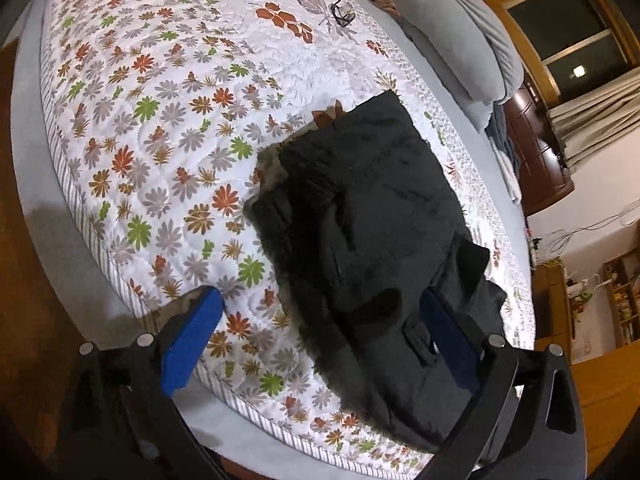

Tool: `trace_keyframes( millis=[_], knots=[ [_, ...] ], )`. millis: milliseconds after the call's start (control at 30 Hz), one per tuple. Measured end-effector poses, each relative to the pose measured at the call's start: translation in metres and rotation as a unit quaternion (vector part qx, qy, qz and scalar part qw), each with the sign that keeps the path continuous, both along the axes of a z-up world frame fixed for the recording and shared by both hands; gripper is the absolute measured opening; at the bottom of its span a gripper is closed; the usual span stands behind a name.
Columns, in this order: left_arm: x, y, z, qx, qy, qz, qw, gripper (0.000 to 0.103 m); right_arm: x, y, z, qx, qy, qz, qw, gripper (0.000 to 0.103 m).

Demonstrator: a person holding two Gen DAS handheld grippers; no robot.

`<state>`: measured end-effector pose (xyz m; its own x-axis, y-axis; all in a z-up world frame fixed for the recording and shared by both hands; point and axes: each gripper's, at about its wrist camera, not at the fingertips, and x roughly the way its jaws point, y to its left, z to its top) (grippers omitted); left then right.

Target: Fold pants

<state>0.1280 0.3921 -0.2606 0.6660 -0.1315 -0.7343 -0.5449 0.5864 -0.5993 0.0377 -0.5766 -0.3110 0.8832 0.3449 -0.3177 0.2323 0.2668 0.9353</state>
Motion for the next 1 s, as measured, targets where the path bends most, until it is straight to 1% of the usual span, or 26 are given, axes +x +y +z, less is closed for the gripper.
trace_keyframes(
  millis=[67, 167, 267, 367, 433, 567, 600, 633, 700, 833, 867, 900, 933, 967, 1000],
  knots=[
    [0.001, -0.003, 0.001, 0.012, 0.003, 0.002, 0.9999, 0.098, 0.008, 0.003, 0.002, -0.009, -0.004, 0.003, 1.000, 0.079],
    [-0.003, -0.008, 0.001, 0.017, 0.000, 0.007, 0.9998, 0.098, 0.020, 0.004, 0.009, -0.017, -0.014, 0.015, 1.000, 0.079],
    [-0.005, -0.010, 0.004, 0.013, -0.012, 0.009, 0.9998, 0.098, 0.026, 0.007, 0.010, -0.024, -0.021, 0.024, 0.999, 0.079],
    [-0.008, -0.014, 0.009, 0.006, -0.031, 0.004, 0.9995, 0.098, 0.025, 0.015, 0.006, -0.030, -0.029, 0.033, 0.999, 0.076],
    [-0.006, -0.018, 0.010, -0.001, -0.040, -0.004, 0.9992, 0.098, 0.027, 0.019, 0.006, -0.038, -0.035, 0.034, 0.998, 0.078],
    [0.002, -0.022, 0.009, -0.003, -0.034, -0.008, 0.9994, 0.098, 0.040, 0.014, 0.004, -0.019, -0.043, 0.021, 0.999, 0.079],
    [0.003, -0.023, 0.008, -0.002, -0.031, -0.006, 0.9995, 0.098, 0.041, 0.016, 0.005, -0.022, -0.045, 0.019, 0.999, 0.079],
    [0.004, -0.024, 0.007, 0.000, -0.028, -0.006, 0.9996, 0.098, 0.040, 0.017, 0.005, -0.035, -0.047, 0.023, 0.998, 0.079],
    [0.005, -0.026, 0.007, 0.007, -0.023, -0.009, 0.9997, 0.099, 0.039, 0.022, 0.005, -0.057, -0.040, 0.030, 0.997, 0.072],
    [0.007, -0.030, 0.007, 0.016, -0.018, -0.013, 0.9996, 0.099, 0.045, 0.021, 0.006, -0.052, -0.032, 0.030, 0.998, 0.071],
    [0.007, -0.030, 0.007, 0.016, -0.017, -0.014, 0.9996, 0.099, 0.046, 0.022, 0.008, -0.058, -0.026, 0.030, 0.998, 0.067],
    [0.006, -0.031, 0.007, 0.016, -0.017, -0.014, 0.9996, 0.099, 0.048, 0.023, 0.008, -0.069, -0.013, 0.029, 0.997, 0.056],
    [0.006, -0.031, 0.006, 0.015, -0.017, -0.013, 0.9997, 0.099, 0.050, 0.024, 0.007, -0.066, -0.011, 0.030, 0.997, 0.047],
    [0.006, -0.031, 0.006, 0.014, -0.017, -0.013, 0.9997, 0.099, 0.052, 0.024, 0.006, -0.057, -0.012, 0.033, 0.998, 0.025],
    [0.006, -0.031, 0.007, 0.015, -0.017, -0.014, 0.9996, 0.099, 0.052, 0.023, 0.004, -0.049, -0.011, 0.033, 0.998, 0.023]
  ],
)
